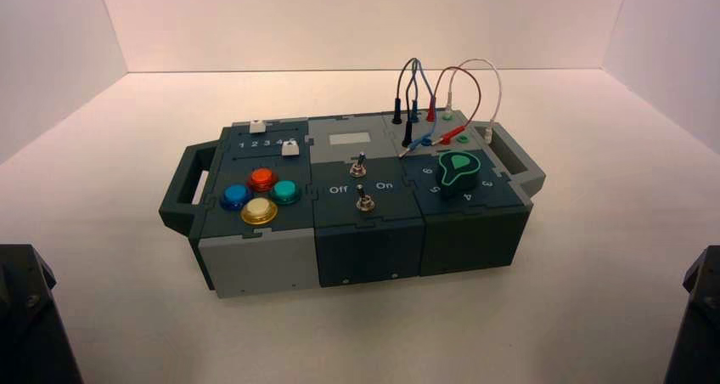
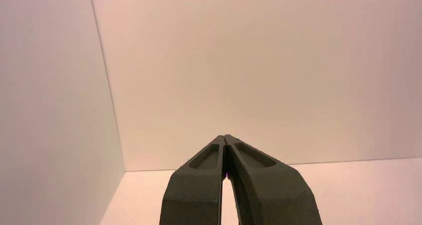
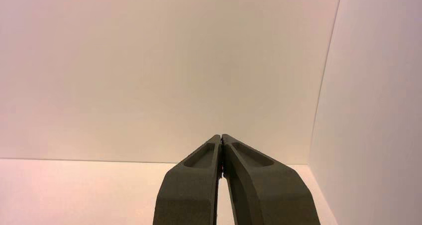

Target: Rotate the box clockwise.

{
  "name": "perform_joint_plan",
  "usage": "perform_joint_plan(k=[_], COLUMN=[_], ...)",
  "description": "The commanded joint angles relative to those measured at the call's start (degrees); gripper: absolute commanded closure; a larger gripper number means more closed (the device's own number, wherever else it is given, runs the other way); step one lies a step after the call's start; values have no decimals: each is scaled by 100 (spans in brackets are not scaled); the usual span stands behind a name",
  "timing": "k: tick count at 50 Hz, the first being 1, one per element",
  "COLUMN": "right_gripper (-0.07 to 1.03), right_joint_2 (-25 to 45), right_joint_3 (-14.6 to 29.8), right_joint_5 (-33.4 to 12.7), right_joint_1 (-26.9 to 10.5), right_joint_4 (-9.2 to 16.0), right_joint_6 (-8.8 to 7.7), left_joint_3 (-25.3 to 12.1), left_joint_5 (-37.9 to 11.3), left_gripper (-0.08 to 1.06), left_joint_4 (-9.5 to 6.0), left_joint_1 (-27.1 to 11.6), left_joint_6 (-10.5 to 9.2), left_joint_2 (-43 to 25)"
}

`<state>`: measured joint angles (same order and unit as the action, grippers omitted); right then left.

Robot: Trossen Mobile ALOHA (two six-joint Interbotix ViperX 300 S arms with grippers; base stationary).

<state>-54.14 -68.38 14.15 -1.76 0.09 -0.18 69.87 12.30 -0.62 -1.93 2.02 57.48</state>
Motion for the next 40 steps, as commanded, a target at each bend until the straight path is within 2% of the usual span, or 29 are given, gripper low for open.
perform_joint_plan(k=[1,5,16,21,31,39,40], right_gripper=[99,99,99,99,99,99,99], right_joint_2=[26,26,26,44,316,650,765], right_joint_3=[158,167,193,246,545,826,914], right_joint_5=[9,-26,-141,-255,-747,-1143,-1274], right_joint_1=[-44,-70,-193,-404,-686,-861,-932], right_joint_4=[0,9,9,9,9,9,9], right_joint_6=[9,9,9,0,0,0,0], left_joint_3=[-220,-281,-475,-510,-589,-668,-703], left_joint_5=[9,-70,-396,-712,-1582,-2338,-2558], left_gripper=[100,100,100,100,100,100,100], left_joint_4=[0,0,0,-9,-26,-149,-237], left_joint_1=[-18,-18,-18,-70,-703,-1380,-1600], left_joint_6=[26,62,352,334,325,246,158], left_joint_2=[-18,0,123,211,316,369,387])
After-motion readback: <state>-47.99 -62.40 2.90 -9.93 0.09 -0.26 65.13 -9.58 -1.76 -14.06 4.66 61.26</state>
